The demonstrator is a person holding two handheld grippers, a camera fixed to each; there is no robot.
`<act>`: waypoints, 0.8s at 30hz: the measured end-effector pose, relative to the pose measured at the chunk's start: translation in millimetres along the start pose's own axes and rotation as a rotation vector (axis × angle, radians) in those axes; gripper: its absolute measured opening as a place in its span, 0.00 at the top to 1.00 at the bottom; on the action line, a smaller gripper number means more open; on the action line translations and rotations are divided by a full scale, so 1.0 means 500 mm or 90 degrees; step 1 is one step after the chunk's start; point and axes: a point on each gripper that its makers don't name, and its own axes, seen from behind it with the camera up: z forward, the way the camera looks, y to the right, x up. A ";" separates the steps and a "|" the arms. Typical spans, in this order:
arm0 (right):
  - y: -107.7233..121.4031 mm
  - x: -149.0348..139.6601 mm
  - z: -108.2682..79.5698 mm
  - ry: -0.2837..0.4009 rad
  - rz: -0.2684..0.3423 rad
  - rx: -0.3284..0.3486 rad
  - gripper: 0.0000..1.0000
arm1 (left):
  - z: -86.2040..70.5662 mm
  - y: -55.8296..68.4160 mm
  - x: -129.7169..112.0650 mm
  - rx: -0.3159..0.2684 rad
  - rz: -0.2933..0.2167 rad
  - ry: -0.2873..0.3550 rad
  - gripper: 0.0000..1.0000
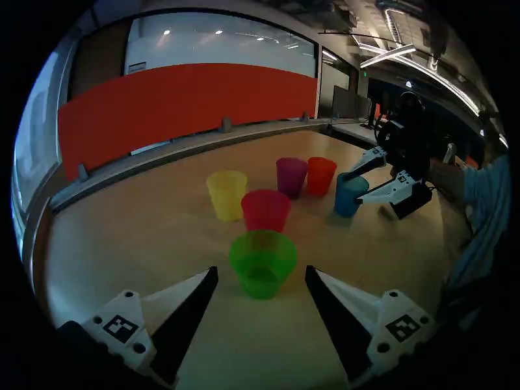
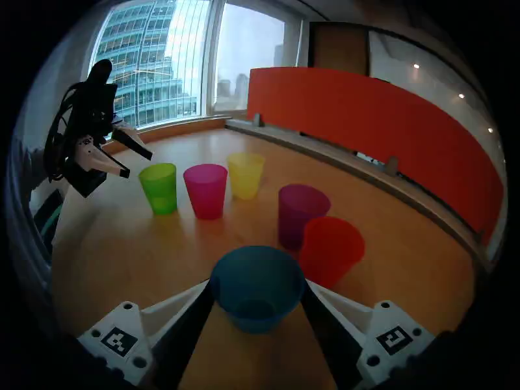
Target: Pour water
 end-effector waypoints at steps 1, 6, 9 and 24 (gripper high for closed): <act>0.000 -0.001 0.000 0.000 0.000 -0.001 0.07 | 0.000 0.000 0.001 0.000 0.000 0.001 0.00; 0.001 -0.003 -0.001 -0.001 0.001 -0.005 0.07 | -0.001 0.003 0.006 0.000 -0.001 0.004 0.00; 0.002 -0.005 -0.001 -0.003 0.000 -0.006 0.06 | -0.003 0.006 0.007 0.000 0.000 0.005 0.00; -0.002 -0.005 -0.007 -0.002 0.008 -0.008 0.00 | -0.016 0.003 0.009 0.012 0.007 0.006 0.00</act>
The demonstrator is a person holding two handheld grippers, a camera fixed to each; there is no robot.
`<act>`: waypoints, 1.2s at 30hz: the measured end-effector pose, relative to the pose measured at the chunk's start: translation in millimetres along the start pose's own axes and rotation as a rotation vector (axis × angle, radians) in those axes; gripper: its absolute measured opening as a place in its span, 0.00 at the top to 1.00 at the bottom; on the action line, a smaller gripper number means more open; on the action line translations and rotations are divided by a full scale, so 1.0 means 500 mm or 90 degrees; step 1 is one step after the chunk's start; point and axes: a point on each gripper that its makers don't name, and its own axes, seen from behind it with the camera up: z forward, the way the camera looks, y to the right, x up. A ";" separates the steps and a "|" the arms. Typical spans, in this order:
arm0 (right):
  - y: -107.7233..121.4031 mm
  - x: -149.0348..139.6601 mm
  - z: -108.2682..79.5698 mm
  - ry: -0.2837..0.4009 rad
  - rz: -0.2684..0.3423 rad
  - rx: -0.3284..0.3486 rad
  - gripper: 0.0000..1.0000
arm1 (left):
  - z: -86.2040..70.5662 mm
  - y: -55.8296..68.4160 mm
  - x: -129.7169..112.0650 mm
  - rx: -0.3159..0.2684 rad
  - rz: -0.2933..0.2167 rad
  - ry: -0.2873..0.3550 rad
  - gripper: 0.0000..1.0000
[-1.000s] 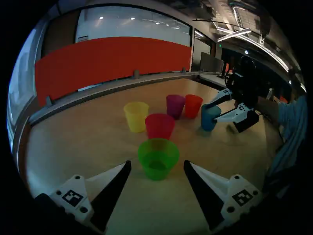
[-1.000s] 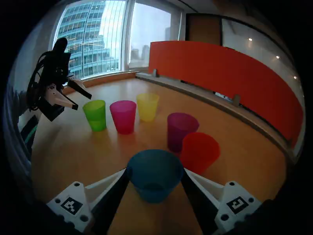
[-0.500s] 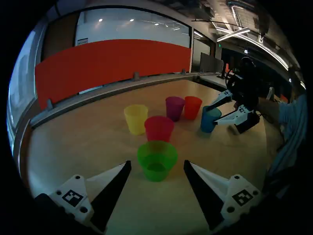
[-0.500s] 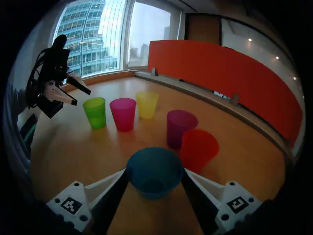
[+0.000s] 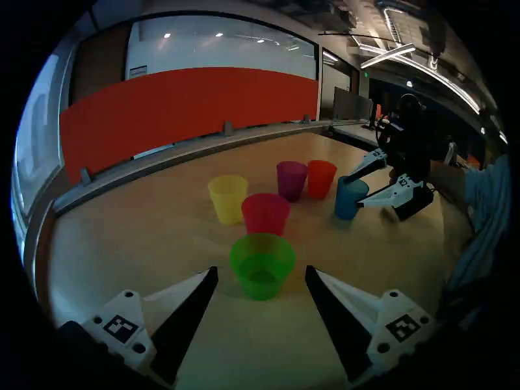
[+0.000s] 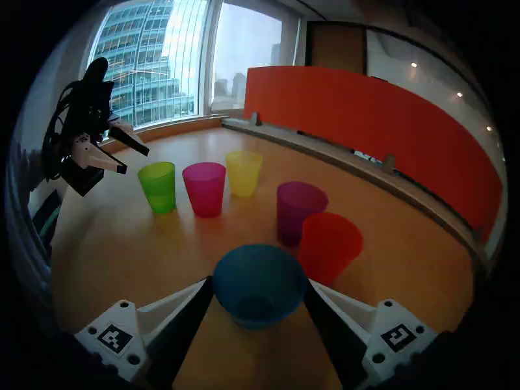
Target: Pour water
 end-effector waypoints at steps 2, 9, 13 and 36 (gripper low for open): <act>0.001 0.001 -0.003 0.000 0.004 -0.001 0.00 | -0.003 -0.002 0.000 0.004 0.002 0.000 0.00; 0.008 -0.009 -0.029 0.001 0.008 -0.013 0.00 | -0.022 -0.017 -0.003 0.020 -0.006 0.006 0.00; 0.011 -0.021 -0.050 -0.001 0.008 -0.022 0.00 | -0.033 -0.028 -0.011 0.033 -0.011 0.009 0.00; 0.050 0.064 -0.194 0.108 0.031 -0.124 0.00 | -0.124 -0.103 0.050 0.151 -0.033 0.107 0.00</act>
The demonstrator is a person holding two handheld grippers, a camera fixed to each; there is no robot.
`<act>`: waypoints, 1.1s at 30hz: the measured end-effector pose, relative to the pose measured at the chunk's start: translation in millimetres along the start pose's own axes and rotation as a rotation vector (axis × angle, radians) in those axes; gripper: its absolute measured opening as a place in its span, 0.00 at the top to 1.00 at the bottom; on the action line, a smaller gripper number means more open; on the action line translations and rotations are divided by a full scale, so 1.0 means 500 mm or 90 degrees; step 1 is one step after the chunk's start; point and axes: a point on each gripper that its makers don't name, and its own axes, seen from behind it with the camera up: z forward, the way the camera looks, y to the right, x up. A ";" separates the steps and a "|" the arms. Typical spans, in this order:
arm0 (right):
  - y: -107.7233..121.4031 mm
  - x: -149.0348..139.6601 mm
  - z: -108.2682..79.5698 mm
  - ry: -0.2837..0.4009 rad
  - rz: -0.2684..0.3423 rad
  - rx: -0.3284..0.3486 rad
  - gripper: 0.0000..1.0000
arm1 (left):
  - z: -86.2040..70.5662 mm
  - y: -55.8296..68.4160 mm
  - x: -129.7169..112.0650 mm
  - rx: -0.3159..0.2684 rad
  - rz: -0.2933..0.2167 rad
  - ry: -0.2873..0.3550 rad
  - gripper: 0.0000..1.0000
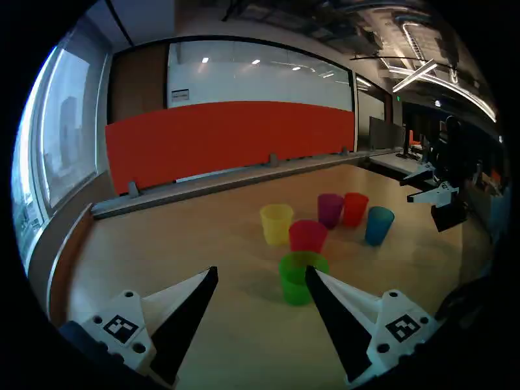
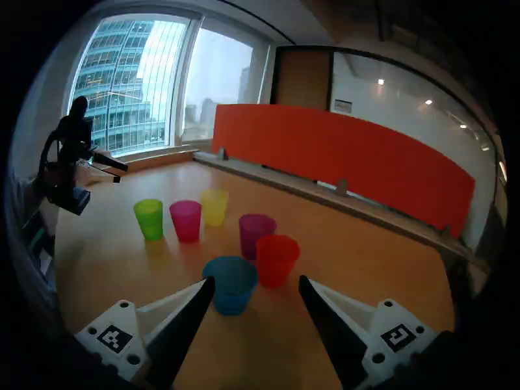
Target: Pour water
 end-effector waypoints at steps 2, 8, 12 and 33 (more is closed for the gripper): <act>0.007 0.017 -0.007 0.017 0.006 -0.015 0.00 | -0.007 -0.012 0.016 0.016 -0.001 0.015 0.00; 0.045 0.068 -0.026 0.070 0.026 -0.077 0.00 | -0.026 -0.044 0.058 0.069 -0.004 0.066 0.00; 0.072 0.095 -0.040 0.099 0.038 -0.121 0.00 | -0.038 -0.061 0.088 0.106 -0.005 0.100 0.00; 0.174 0.192 -0.109 0.230 0.105 -0.324 0.00 | -0.094 -0.079 0.173 0.224 -0.031 0.232 0.00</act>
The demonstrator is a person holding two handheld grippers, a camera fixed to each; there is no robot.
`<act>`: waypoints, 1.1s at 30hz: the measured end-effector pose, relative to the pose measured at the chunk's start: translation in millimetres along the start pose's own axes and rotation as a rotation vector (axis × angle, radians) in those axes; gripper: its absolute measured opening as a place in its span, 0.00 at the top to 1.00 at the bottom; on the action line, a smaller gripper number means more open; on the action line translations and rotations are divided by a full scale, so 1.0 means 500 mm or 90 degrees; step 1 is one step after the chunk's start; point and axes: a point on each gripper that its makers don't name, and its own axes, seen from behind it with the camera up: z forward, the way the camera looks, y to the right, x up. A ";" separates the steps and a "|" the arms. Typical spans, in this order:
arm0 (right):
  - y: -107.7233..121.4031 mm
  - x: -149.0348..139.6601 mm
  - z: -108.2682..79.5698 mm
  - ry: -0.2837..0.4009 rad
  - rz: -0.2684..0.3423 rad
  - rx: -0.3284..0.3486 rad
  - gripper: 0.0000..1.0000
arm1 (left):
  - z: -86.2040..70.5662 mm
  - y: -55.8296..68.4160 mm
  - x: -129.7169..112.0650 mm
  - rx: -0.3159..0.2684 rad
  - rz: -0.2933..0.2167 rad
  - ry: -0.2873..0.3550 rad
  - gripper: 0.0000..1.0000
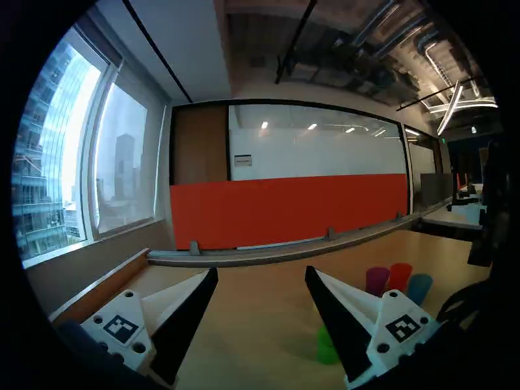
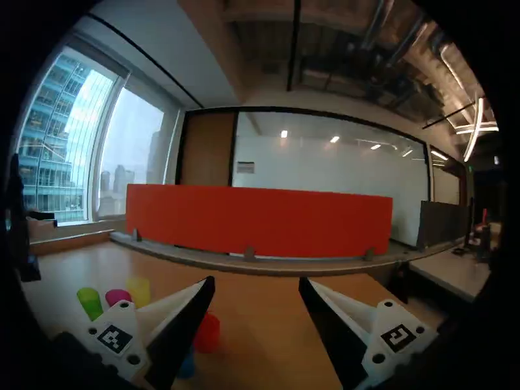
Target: Pour water
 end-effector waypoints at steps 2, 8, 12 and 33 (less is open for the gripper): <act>0.014 0.010 -0.002 0.011 0.010 -0.022 0.00 | -0.003 -0.003 0.006 0.009 -0.007 0.009 0.00; 0.031 0.034 -0.011 0.040 0.021 -0.060 0.00 | -0.011 -0.005 0.010 0.025 -0.004 0.020 0.00; 0.020 0.034 -0.014 0.043 0.015 -0.057 0.00 | -0.009 -0.001 0.011 0.031 -0.001 0.023 0.00; 0.004 -0.022 -0.029 0.030 -0.004 -0.072 0.00 | -0.012 0.045 -0.029 0.030 0.004 0.038 0.00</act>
